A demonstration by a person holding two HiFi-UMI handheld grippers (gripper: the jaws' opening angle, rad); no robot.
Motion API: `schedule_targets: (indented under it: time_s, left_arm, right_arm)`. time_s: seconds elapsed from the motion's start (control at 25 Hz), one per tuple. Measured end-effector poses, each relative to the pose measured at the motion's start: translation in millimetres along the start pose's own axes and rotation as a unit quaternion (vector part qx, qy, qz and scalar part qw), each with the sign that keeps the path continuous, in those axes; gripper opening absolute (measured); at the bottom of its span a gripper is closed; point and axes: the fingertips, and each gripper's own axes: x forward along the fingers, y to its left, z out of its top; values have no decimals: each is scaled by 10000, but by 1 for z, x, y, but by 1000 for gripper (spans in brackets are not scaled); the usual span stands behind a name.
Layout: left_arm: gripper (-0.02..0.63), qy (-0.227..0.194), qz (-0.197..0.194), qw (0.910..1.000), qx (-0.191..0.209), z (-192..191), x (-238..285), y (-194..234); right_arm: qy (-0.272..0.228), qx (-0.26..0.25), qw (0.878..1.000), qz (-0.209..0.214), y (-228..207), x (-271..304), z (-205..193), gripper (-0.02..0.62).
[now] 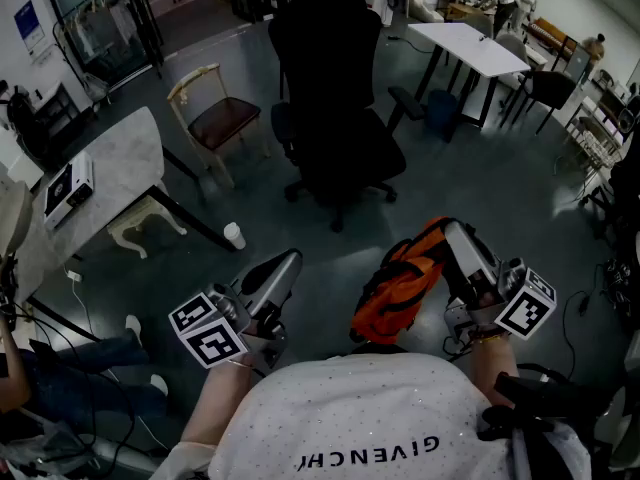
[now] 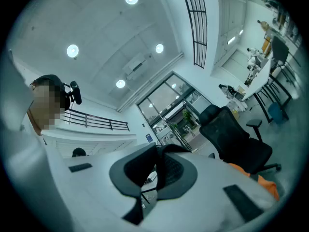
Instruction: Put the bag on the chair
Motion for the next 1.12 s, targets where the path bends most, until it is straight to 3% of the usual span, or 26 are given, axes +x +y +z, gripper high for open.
schedule_targets:
  time_s: [0.28, 0.52, 0.64, 0.8, 1.12]
  left_arm:
    - [0, 3, 99, 9999, -31, -4, 2, 7]
    - [0, 52, 334, 9992, 225, -2, 24, 30]
    - [0, 110, 837, 9948, 563, 4, 39, 59]
    - [2, 149, 1601, 9806, 1124, 20, 58, 105]
    - [3, -591, 1513, 9849, 597, 70, 161, 182]
  right_arm:
    - [32, -70, 10000, -39, -13, -4, 5, 0]
    - [179, -209, 9994, -198, -50, 9, 5, 0]
    - [258, -270, 9989, -277, -78, 26, 9, 0]
    - [505, -353, 9978, -254, -117, 60, 12, -1]
    - [864, -384, 9946, 424, -218, 138, 54, 0]
